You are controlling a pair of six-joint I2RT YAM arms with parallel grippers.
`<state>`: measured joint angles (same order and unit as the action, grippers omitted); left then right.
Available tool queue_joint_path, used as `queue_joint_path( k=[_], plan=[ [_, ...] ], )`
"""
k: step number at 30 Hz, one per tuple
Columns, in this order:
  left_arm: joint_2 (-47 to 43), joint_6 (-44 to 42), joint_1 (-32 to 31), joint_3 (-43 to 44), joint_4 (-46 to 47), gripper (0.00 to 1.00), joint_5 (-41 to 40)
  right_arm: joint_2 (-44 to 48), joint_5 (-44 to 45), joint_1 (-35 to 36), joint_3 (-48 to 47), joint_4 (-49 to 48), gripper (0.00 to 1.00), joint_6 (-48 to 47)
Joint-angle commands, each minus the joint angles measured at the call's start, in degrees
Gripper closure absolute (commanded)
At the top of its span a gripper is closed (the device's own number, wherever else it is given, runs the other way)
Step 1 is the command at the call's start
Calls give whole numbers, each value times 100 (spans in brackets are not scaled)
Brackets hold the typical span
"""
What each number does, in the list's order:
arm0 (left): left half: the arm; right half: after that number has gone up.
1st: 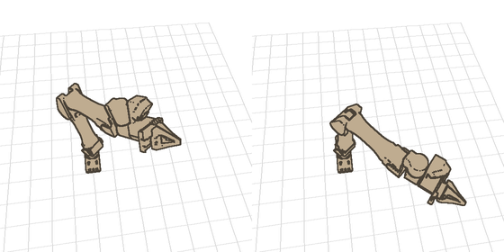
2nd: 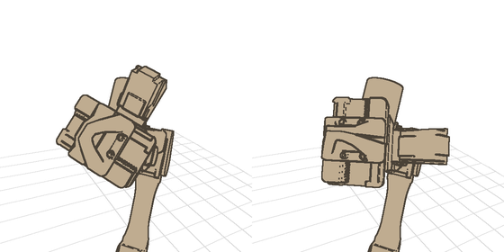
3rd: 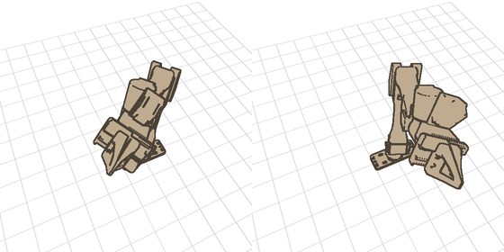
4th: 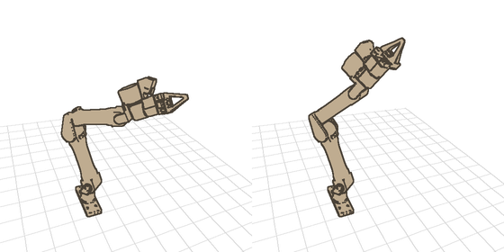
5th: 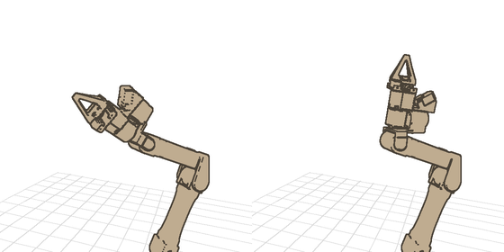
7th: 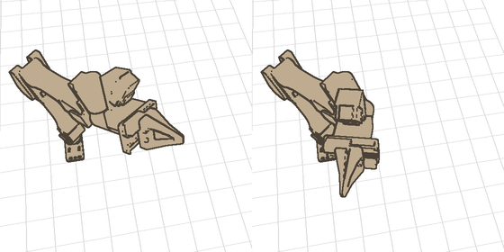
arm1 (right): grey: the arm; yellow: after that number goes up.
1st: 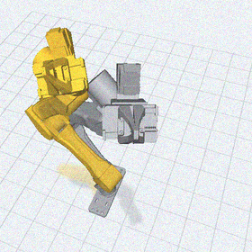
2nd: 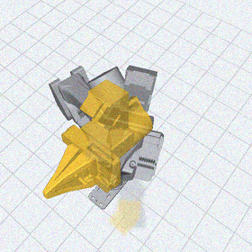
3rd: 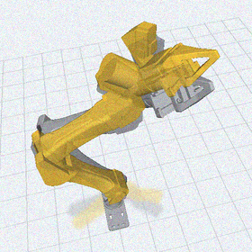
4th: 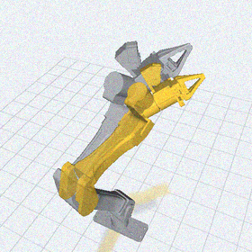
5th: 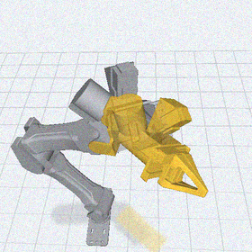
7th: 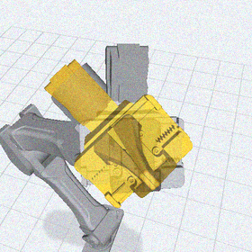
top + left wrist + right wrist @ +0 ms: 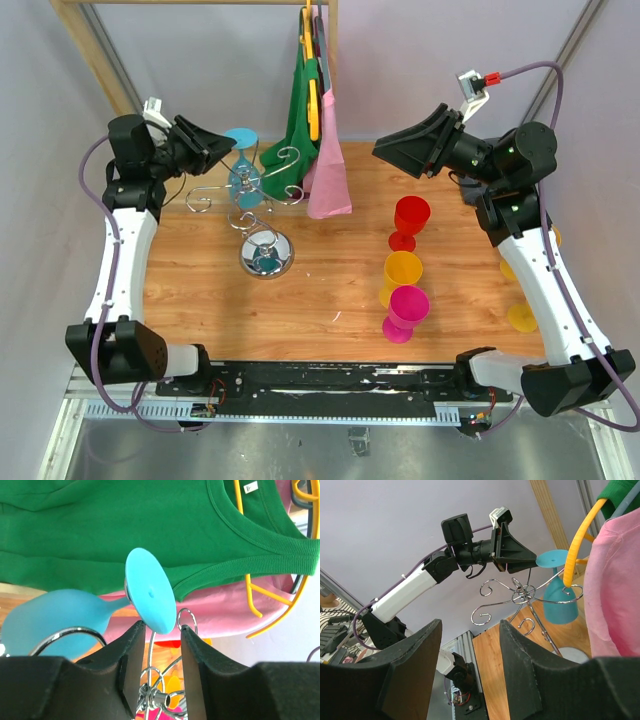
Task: Place the wine glass upside down on the wine glass rack
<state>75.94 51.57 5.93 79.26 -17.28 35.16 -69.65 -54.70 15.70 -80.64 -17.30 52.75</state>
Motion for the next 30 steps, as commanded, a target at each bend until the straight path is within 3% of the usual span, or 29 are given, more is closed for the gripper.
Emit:
queue_joint_path(
  k=[1, 9, 12, 19, 26, 30],
  plan=[
    [-298, -284, 73, 75, -248, 59, -85, 136, 82, 0, 82, -63, 49, -11],
    [-527, -497, 74, 105, -548, 51, -196, 126, 238, 7, -135, 711, 46, -505],
    [-609, -583, 73, 112, -645, 50, -198, 90, 457, 6, -368, 1413, 46, -871],
    [-944, -906, 75, 286, -785, 48, -270, -514, 2110, -21, -1781, 4700, 46, -2504],
    [-1129, -1017, 78, 389, -643, 47, -141, -1272, 4062, -23, -2438, 6545, 45, -3358],
    [-1161, -992, 75, 421, -512, 48, -23, -1756, 4857, -22, -2481, 7119, 45, -3646]
  ],
)
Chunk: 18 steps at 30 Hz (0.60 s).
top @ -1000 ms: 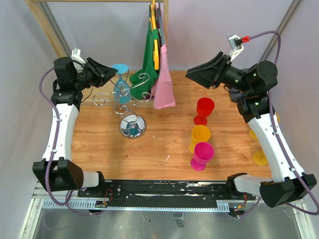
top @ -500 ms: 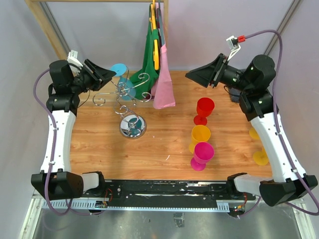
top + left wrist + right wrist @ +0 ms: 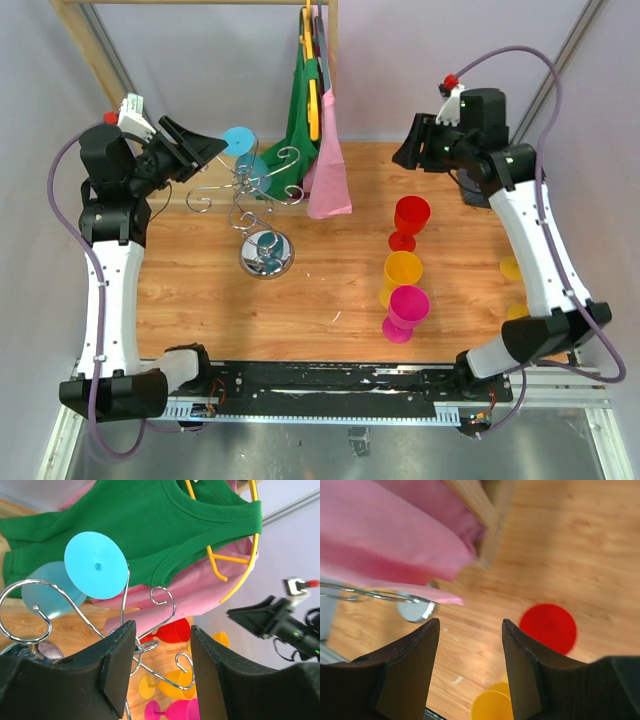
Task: Place the wine glass upside down on the wine glass rack
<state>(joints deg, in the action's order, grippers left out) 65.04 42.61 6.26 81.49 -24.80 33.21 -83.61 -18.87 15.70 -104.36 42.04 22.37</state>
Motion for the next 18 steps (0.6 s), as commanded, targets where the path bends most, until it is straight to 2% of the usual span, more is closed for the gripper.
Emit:
queue_joint_path(
  k=[1, 8, 18],
  plan=[
    [-65, -107, 42, 219, 231, 47, 185, -438, 1471, -23, -77, 1247, 46, -665],
    [-15, -129, 28, 283, 254, 47, 238, -875, 2697, -28, 167, 1490, 47, -1024],
    [44, -56, 33, 307, 340, 47, 352, -1151, 2930, -41, 733, 1474, 48, -1140]
  ],
)
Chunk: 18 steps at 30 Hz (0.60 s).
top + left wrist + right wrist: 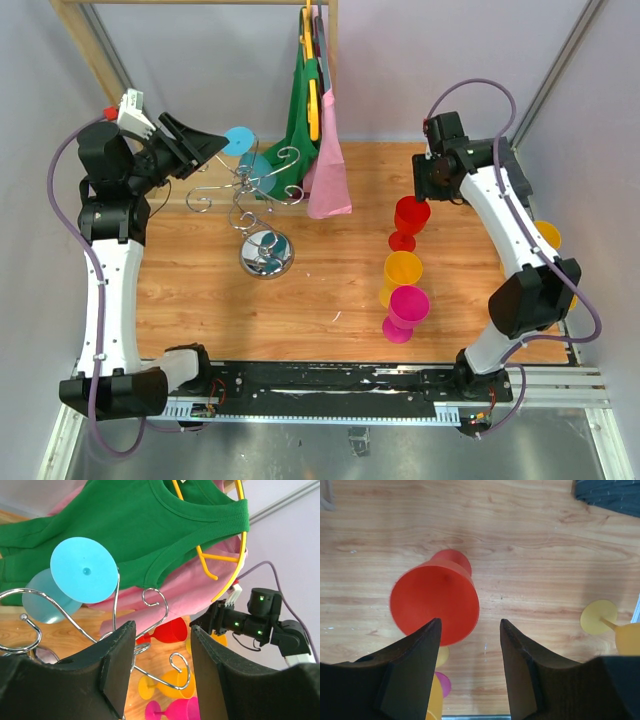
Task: Place the wine glass upside down on the wine glass rack
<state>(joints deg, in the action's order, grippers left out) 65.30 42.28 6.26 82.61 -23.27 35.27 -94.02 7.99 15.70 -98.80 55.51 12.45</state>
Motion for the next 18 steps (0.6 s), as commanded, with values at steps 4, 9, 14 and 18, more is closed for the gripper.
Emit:
queue_joint_path(
  k=[4, 9, 14, 18],
  plan=[
    [-8, -32, 33, 184, 187, 47, 151, -209, 172, -46, 411, 15, 50, -87],
    [-35, -46, 33, 161, 160, 47, 112, -379, 15, -85, 619, -122, 51, -70],
    [-53, -63, 33, 159, 147, 46, 71, -576, -179, -105, 695, -146, 61, -37],
    [-60, -71, 33, 172, 141, 46, 68, -635, -111, -109, 715, -176, 71, -32]
  ],
)
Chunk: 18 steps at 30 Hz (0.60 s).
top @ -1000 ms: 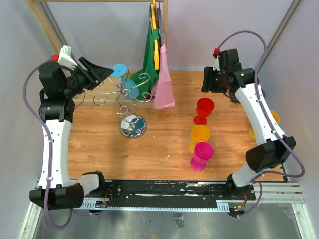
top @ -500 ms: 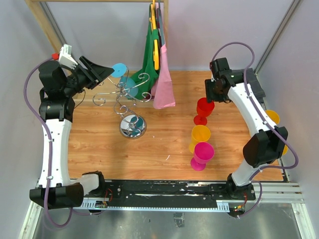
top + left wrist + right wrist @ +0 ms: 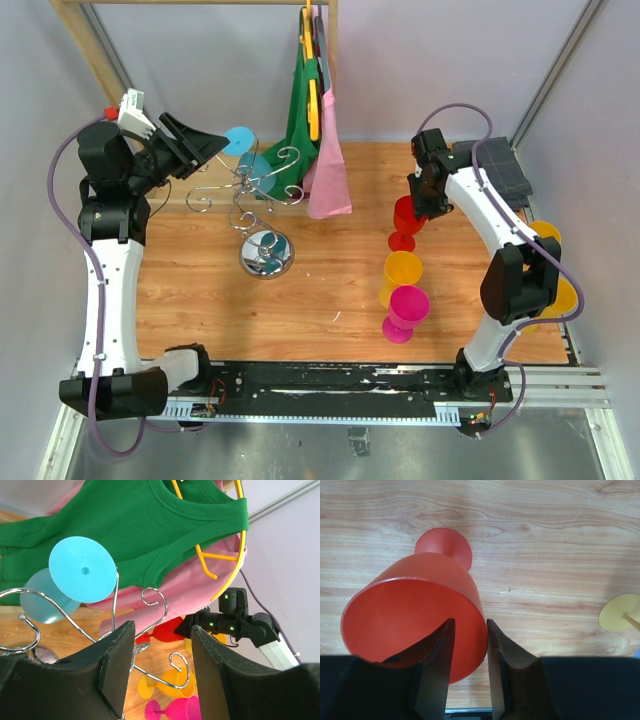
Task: Place the wine glass upside down on the wine glass rack
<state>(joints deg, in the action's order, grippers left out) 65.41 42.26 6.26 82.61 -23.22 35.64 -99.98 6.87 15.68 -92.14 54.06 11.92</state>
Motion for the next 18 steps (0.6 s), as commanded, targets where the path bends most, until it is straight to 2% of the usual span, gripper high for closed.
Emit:
queue_joint_path(
  k=[1, 4, 6, 7, 9, 10, 13, 18],
  plan=[
    [-71, -75, 33, 170, 136, 46, 24, -39, 17, -113, 59, -36, 75, 21],
    [-63, -86, 33, 168, 132, 45, 22, -55, 70, -125, 62, -45, 86, 57],
    [-59, -118, 32, 192, 79, 43, 11, -21, 131, -135, 49, -45, 98, 102],
    [-64, -122, 33, 192, 82, 46, 5, 12, 176, -135, 51, -45, 99, 126],
    [-61, -117, 33, 186, 101, 60, 19, 94, 251, -136, 8, -45, 99, 158],
    [-55, -103, 33, 188, 118, 60, 34, 154, 312, -136, -22, -45, 99, 189],
    [-39, -40, 33, 179, 186, 49, 48, 424, 418, -136, -168, -64, 99, 287],
    [-4, 55, 33, 179, 287, 46, 116, 1090, 381, -120, -460, -474, 99, 448]
  ],
)
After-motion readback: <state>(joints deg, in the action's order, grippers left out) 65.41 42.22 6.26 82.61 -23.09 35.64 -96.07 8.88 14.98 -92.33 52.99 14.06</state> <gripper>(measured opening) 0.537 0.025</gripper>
